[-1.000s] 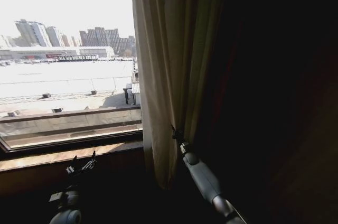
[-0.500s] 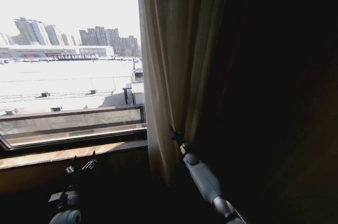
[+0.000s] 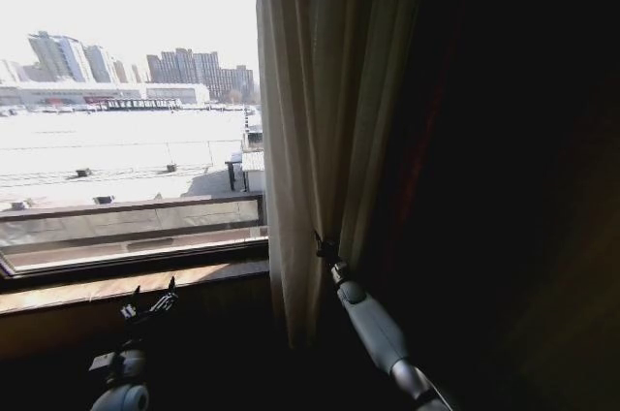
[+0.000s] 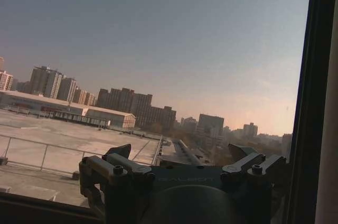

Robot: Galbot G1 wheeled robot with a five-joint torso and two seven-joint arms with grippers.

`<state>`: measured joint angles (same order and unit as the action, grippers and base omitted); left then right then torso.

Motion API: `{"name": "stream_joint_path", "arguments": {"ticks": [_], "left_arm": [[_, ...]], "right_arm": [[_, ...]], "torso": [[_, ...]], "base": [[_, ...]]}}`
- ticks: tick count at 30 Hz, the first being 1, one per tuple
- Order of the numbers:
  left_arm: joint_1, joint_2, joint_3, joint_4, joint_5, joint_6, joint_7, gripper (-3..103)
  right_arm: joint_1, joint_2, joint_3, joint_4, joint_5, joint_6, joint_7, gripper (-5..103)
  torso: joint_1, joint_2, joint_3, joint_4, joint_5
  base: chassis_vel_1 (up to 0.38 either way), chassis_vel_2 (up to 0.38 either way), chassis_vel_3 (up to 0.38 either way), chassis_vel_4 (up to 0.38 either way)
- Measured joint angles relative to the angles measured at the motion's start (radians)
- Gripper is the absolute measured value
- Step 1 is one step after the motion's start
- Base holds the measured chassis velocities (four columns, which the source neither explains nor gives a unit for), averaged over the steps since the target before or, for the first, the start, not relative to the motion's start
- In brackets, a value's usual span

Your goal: Open the curtains by pulling them apart, changing their state from closed to fully open.

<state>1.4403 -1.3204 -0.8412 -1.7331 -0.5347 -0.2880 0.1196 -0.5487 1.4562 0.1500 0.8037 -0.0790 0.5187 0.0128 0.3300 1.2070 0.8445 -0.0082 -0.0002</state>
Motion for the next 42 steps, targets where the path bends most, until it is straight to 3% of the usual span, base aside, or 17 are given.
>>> {"name": "stream_joint_path", "arguments": {"ticks": [4, 13, 16, 18, 21, 27, 37, 42], "left_arm": [[0.0, 0.0, 0.0, 0.0, 0.0, 0.0, 0.0, 100], [0.0, 0.0, 0.0, 0.0, 0.0, 0.0, 0.0, 100], [0.0, 0.0, 0.0, 0.0, 0.0, 0.0, 0.0, 100], [0.0, 0.0, 0.0, 0.0, 0.0, 0.0, 0.0, 100], [0.0, 0.0, 0.0, 0.0, 0.0, 0.0, 0.0, 100], [0.0, 0.0, 0.0, 0.0, 0.0, 0.0, 0.0, 100], [0.0, 0.0, 0.0, 0.0, 0.0, 0.0, 0.0, 100], [0.0, 0.0, 0.0, 0.0, 0.0, 0.0, 0.0, 100]], "right_arm": [[0.014, 0.003, -0.014, -0.022, -0.03, -0.005, 0.017, 0], [0.096, 0.033, 0.002, -0.125, 0.04, -0.075, 0.063, 0], [0.142, 0.032, 0.04, -0.165, 0.009, -0.139, 0.157, 0], [0.144, 0.03, 0.043, -0.164, 0.006, -0.151, 0.173, 0], [0.151, 0.002, 0.08, -0.146, -0.012, -0.245, 0.319, 0], [0.16, -0.052, 0.149, -0.143, -0.036, -0.326, 0.451, 0], [0.145, -0.127, 0.2, -0.124, -0.061, -0.366, 0.504, 0], [0.074, -0.13, 0.147, -0.027, -0.019, -0.363, 0.488, 0]], "torso": [[0.0, 0.0, 0.0, 0.0, 0.0], [-0.001, 0.0, 0.0, 0.0003, -0.0001], [0.0, 0.0, 0.0, 0.0003, 0.0], [0.0, 0.0, 0.0, 0.0003, 0.0], [-0.001, 0.0, 0.0, 0.0003, 0.0001], [-0.001, 0.0, 0.0, 0.0002, 0.0002], [-0.001, 0.0, 0.0, -0.0002, 0.0001], [-0.001, 0.0, 0.0, 0.0, 0.0]], "base": [[-0.012, 0.007, 0.013, -0.003], [0.0, 0.0, 0.0, 0.0], [0.0, 0.0, 0.0, 0.0], [0.0, 0.0, 0.0, 0.0], [0.0, 0.0, 0.0, 0.0], [0.0, 0.0, 0.0, 0.0], [0.0, 0.0, 0.0, 0.0], [0.0, 0.0, 0.0, 0.0]]}}
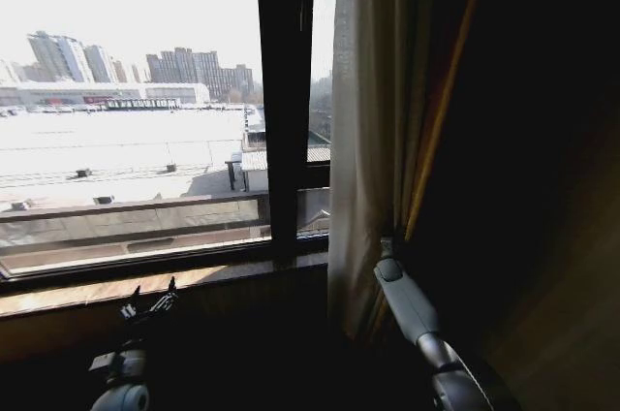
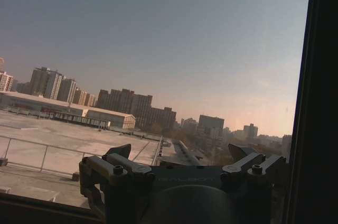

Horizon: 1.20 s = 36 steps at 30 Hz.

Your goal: Open the curtains by pulling them apart, changing their state from closed to fully open.

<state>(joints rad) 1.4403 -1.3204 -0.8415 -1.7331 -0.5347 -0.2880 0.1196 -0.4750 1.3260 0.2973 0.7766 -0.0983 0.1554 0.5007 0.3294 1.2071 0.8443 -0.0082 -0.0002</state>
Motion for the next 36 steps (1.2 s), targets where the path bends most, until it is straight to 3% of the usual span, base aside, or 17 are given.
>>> {"name": "stream_joint_path", "arguments": {"ticks": [1, 5, 8, 11, 13, 16, 20, 24, 27, 30, 36], "left_arm": [[0.0, 0.0, 0.0, 0.0, 0.0, 0.0, 0.0, 100], [0.0, 0.0, 0.0, 0.0, 0.0, 0.0, 0.0, 100], [0.0, 0.0, 0.0, 0.0, 0.0, 0.0, 0.0, 100], [0.0, 0.0, 0.0, 0.0, 0.0, 0.0, 0.0, 100], [0.0, 0.0, 0.0, 0.0, 0.0, 0.0, 0.0, 100], [0.0, 0.0, 0.0, 0.0, 0.0, 0.0, 0.0, 100], [0.0, 0.0, 0.0, 0.0, 0.0, 0.0, 0.0, 100], [0.0, 0.0, 0.0, 0.0, 0.0, 0.0, 0.0, 100], [0.0, 0.0, 0.0, 0.0, 0.0, 0.0, 0.0, 100], [0.0, 0.0, 0.0, 0.0, 0.0, 0.0, 0.0, 100], [0.0, 0.0, 0.0, 0.0, 0.0, 0.0, 0.0, 100]], "right_arm": [[-0.019, -0.003, -0.023, 0.032, 0.023, 0.0, -0.018, -3], [-0.068, -0.02, -0.081, 0.128, 0.084, -0.005, -0.077, 8], [-0.127, -0.063, -0.133, 0.268, 0.165, -0.038, -0.182, 24], [-0.155, -0.086, -0.148, 0.336, 0.214, -0.063, -0.232, 29], [-0.198, -0.124, -0.154, 0.421, 0.286, -0.082, -0.319, 40], [-0.218, -0.139, -0.15, 0.447, 0.3, -0.083, -0.351, 45], [-0.328, -0.208, -0.12, 0.585, 0.398, -0.124, -0.446, 67], [-0.397, -0.234, -0.096, 0.667, 0.461, -0.151, -0.468, 78], [-0.432, -0.243, -0.074, 0.697, 0.471, -0.147, -0.479, 94], [-0.441, -0.243, -0.064, 0.698, 0.465, -0.124, -0.484, 99], [-0.444, -0.239, -0.06, 0.694, 0.452, -0.107, -0.483, 100]], "torso": [[0.0, 0.0, 0.0, 0.0001, 0.0], [0.0, 0.0, 0.0, 0.0001, 0.0], [0.0, 0.0, 0.0, 0.0001, -0.0002], [0.0, 0.0, 0.0, 0.0001, -0.0001], [0.0, 0.0, 0.0, 0.0001, 0.0], [0.0, 0.0, 0.0, 0.0001, 0.0], [0.0, 0.0, 0.0, -0.0001, 0.0001], [0.0, 0.0, 0.0, -0.0001, 0.0], [0.0, 0.0, 0.0, -0.0001, 0.0], [0.0, 0.0, 0.0, 0.0, 0.0], [0.0, 0.0, 0.0, 0.0001, 0.0]], "base": [[0.0, 0.0, 0.0, 0.0], [0.0, 0.0, 0.0, 0.0], [0.0, 0.0, 0.0, 0.0], [0.0, 0.0, 0.0, 0.0], [0.0, 0.0, 0.0, 0.0], [0.0, 0.0, 0.0, 0.0], [0.0, 0.0, 0.0, 0.0], [0.0, 0.0, 0.0, 0.0], [0.0, 0.0, 0.0, 0.0], [0.0, 0.0, 0.0, 0.0], [0.0, 0.0, 0.0, 0.0]]}}
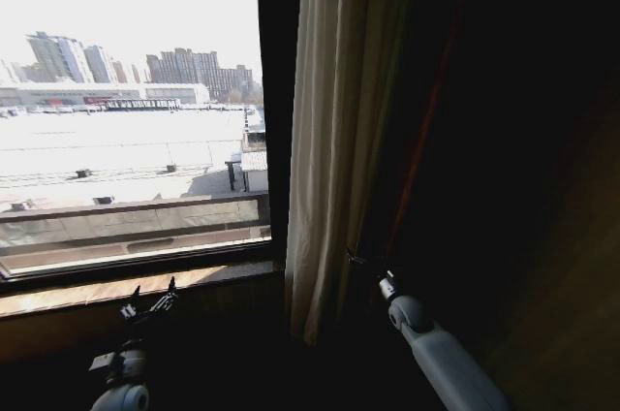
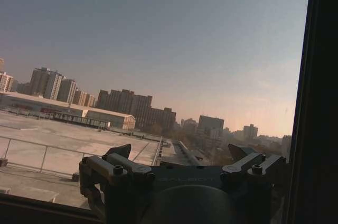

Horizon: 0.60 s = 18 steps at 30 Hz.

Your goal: Open the curtains by pulling them apart, changing their state from closed to fully open.

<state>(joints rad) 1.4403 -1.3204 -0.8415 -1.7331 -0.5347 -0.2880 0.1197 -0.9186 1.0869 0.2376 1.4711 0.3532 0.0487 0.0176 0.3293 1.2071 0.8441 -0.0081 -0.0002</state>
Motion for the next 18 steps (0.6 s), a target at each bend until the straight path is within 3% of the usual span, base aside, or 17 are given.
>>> {"name": "stream_joint_path", "arguments": {"ticks": [18], "left_arm": [[0.0, 0.0, 0.0, 0.0, 0.0, 0.0, 0.0, 100]], "right_arm": [[0.004, 0.003, 0.0, -0.007, -0.005, 0.002, 0.005, 100]], "torso": [[0.0, 0.0, 0.0, -0.0001, 0.0]], "base": [[0.004, 0.002, -0.003, -0.001]]}}
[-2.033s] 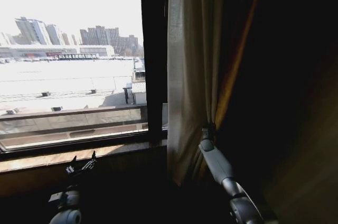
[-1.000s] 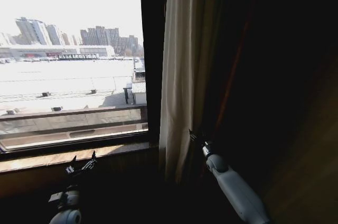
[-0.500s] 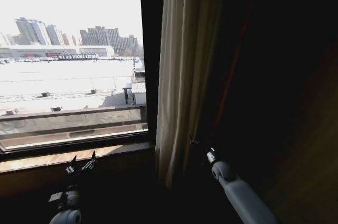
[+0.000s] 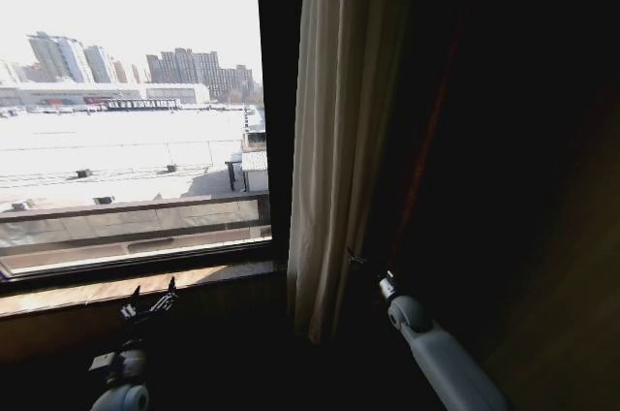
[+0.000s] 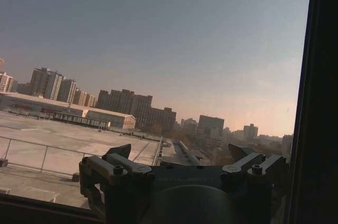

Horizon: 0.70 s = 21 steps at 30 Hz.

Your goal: Open the curtains by pulling them apart, changing their state from closed to fully open.

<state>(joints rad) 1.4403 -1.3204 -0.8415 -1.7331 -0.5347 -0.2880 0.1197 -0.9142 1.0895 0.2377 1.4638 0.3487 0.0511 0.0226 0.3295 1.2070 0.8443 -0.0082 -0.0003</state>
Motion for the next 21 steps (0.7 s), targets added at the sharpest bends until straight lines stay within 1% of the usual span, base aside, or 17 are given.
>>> {"name": "stream_joint_path", "arguments": {"ticks": [5, 10, 15, 17, 19, 21], "left_arm": [[0.0, 0.0, 0.0, 0.0, 0.0, 0.0, 0.0, 100], [0.0, 0.0, 0.0, 0.0, 0.0, 0.0, 0.0, 100], [0.0, 0.0, 0.0, 0.0, 0.0, 0.0, 0.0, 100], [0.0, 0.0, 0.0, 0.0, 0.0, 0.0, 0.0, 100], [0.0, 0.0, 0.0, 0.0, 0.0, 0.0, 0.0, 100], [0.0, 0.0, 0.0, 0.0, 0.0, 0.0, 0.0, 100]], "right_arm": [[0.0, 0.0, 0.0, -0.001, 0.0, 0.0, 0.0, 100], [0.001, 0.0, 0.0, -0.001, -0.001, 0.001, 0.001, 100], [0.001, 0.001, -0.001, -0.001, -0.001, 0.001, 0.001, 100], [0.001, 0.001, -0.001, -0.002, -0.001, 0.001, 0.001, 100], [0.001, 0.001, -0.001, -0.002, -0.001, 0.001, 0.001, 100], [0.001, 0.001, -0.001, -0.002, -0.001, 0.001, 0.001, 100]], "torso": [[0.0, 0.0, 0.0, 0.0, 0.0001], [0.0, 0.0, 0.0, -0.0001, 0.0002], [0.0, 0.0, 0.0, 0.0002, -0.0006], [0.0, 0.0, 0.0, 0.0003, 0.0003], [0.0, 0.0, 0.0, 0.0002, 0.0003], [0.0, 0.0, 0.0, 0.0002, -0.0003]], "base": [[0.118, 0.044, -0.109, -0.075], [0.21, 0.128, -0.2, -0.137], [0.275, 0.239, -0.286, -0.208], [0.33, 0.284, -0.316, -0.273], [0.344, 0.283, -0.355, -0.273], [0.322, 0.283, -0.346, -0.29]]}}
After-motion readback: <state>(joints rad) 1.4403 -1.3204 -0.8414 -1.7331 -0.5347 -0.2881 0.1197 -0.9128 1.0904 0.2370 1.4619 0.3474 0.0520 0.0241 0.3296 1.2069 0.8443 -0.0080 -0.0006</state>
